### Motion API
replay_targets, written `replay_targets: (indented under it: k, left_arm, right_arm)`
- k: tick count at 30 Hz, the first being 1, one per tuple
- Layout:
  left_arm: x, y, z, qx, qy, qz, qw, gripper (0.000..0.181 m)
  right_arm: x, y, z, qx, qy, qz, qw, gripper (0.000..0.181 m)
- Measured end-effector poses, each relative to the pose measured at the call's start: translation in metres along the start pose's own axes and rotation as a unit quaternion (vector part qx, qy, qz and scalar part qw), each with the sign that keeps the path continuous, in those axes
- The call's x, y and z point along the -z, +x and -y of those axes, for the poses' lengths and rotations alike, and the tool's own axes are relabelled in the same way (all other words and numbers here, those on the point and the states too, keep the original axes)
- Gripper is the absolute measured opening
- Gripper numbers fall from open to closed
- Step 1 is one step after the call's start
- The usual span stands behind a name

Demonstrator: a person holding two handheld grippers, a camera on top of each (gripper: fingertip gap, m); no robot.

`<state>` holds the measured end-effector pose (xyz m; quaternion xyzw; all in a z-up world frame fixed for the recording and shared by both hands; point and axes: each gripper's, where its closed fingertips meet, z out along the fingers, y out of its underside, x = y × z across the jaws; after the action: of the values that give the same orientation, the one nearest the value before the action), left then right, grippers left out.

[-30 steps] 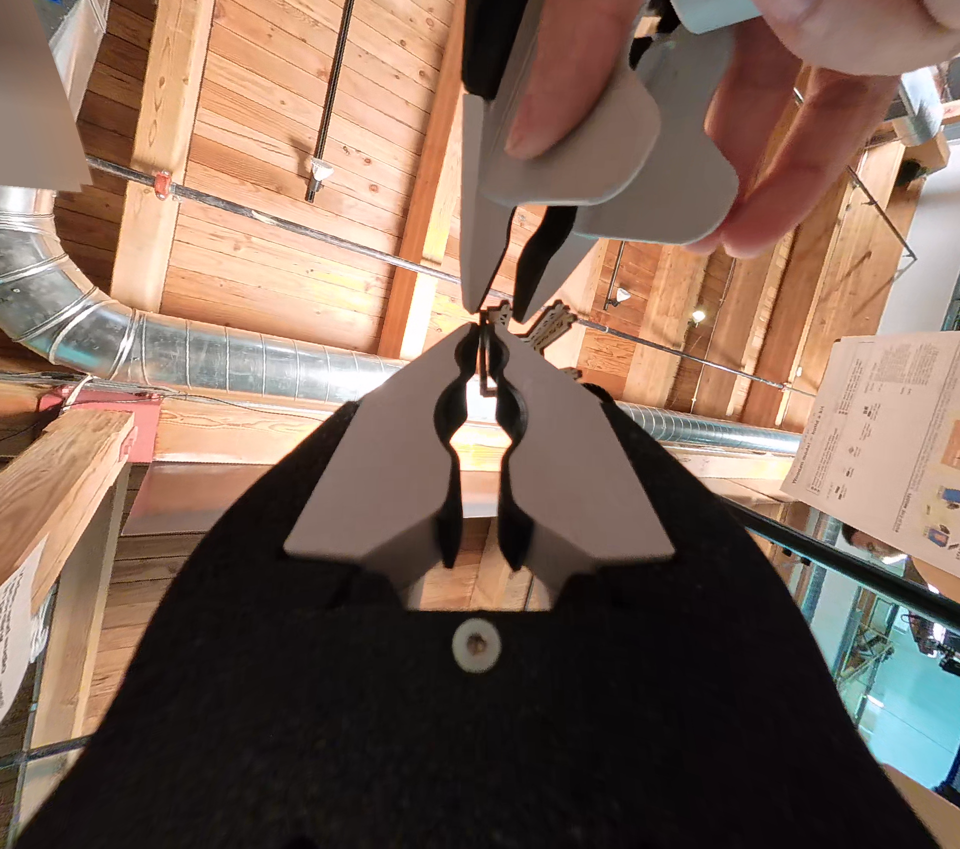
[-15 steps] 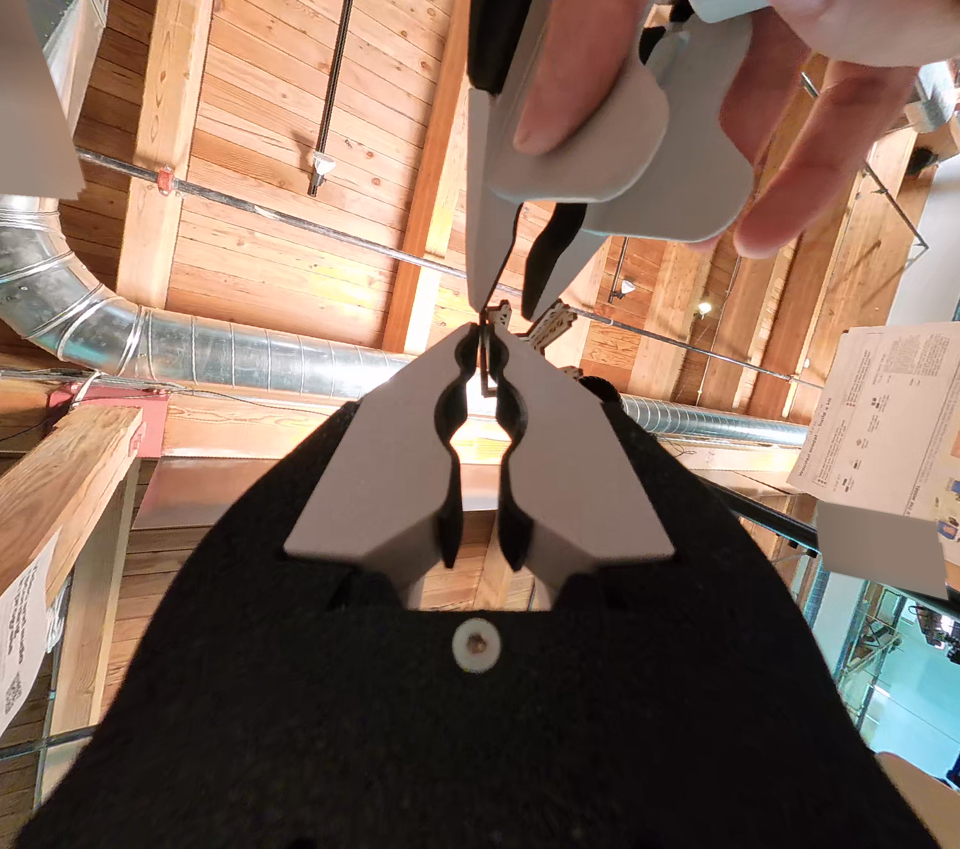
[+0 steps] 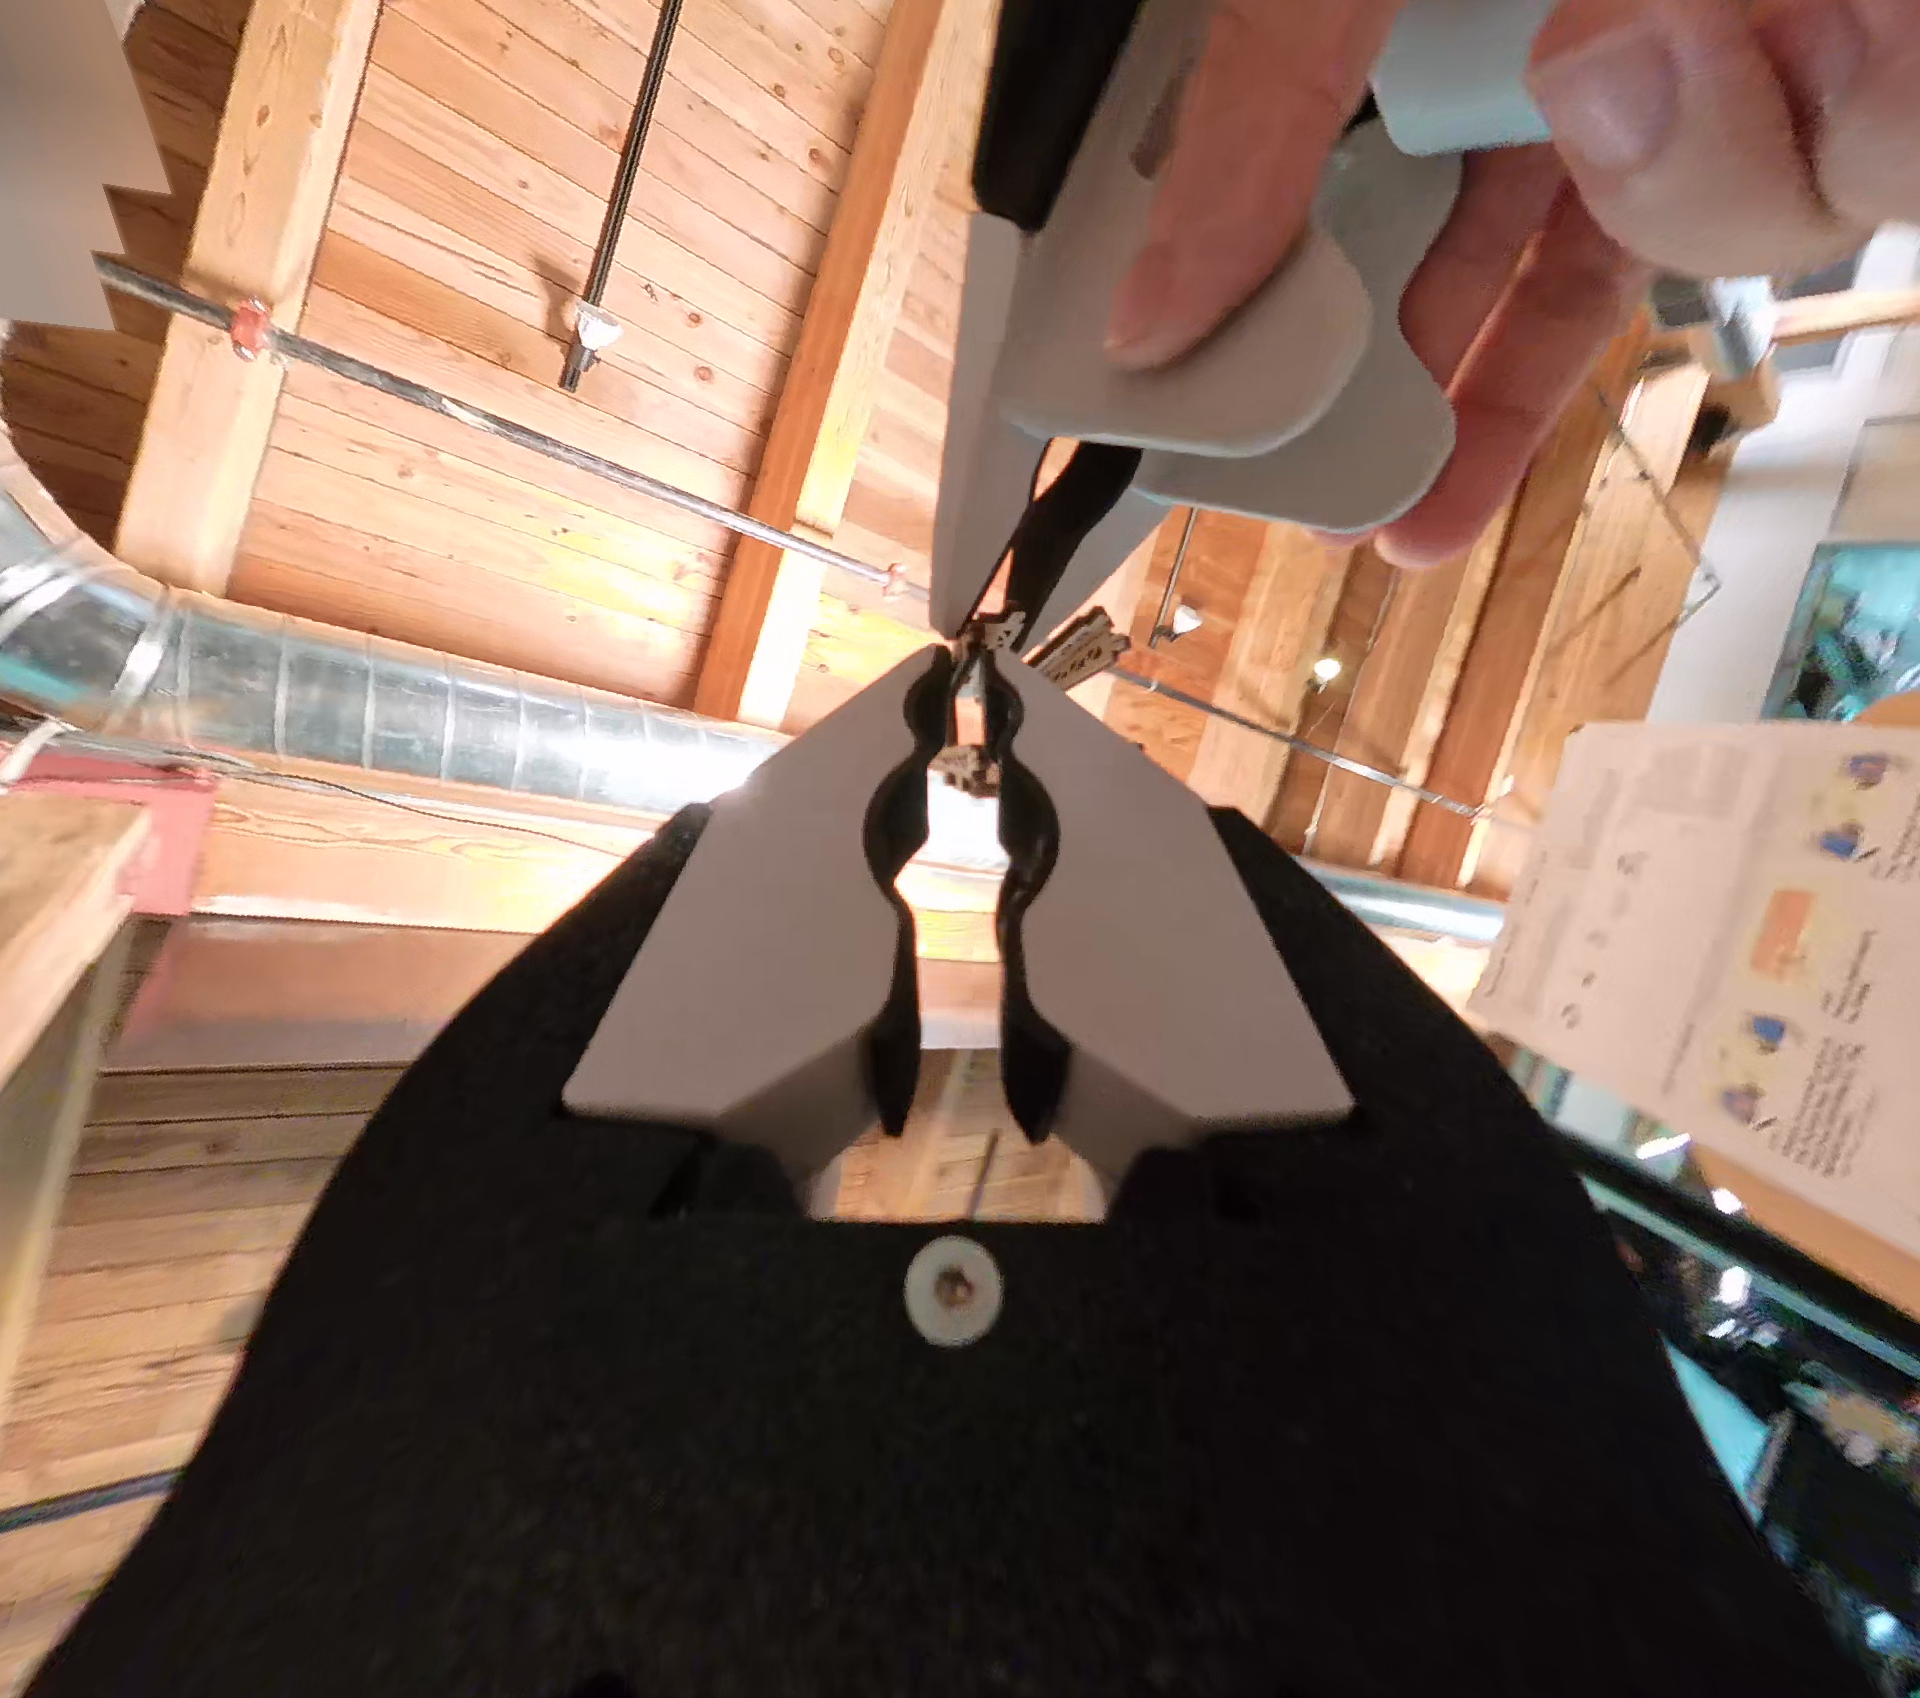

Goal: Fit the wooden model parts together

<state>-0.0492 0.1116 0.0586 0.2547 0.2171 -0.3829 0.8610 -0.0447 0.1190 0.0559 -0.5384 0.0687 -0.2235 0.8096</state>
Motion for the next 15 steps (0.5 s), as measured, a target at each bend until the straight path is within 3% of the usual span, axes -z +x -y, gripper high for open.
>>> replay_targets:
  k: [5,9,11,15]
  left_arm:
    - [-0.001,-0.002,0.002,0.091,0.017,-0.021,0.995,0.011]
    - [-0.004,-0.004,0.000,0.227,0.020,-0.066,0.972,0.008]
    - [-0.006,-0.008,0.002,0.356,0.024,-0.101,0.929,0.009]
    - [-0.014,-0.007,-0.001,0.631,-0.012,-0.181,0.754,0.008]
  right_arm:
    - [0.006,0.003,0.010,0.113,0.013,-0.023,0.993,0.011]
    - [0.014,0.008,0.020,0.298,-0.001,-0.082,0.951,0.011]
    - [0.017,0.004,0.021,0.384,-0.008,-0.093,0.919,0.011]
    - [0.017,-0.004,0.026,0.431,0.011,-0.101,0.896,0.011]
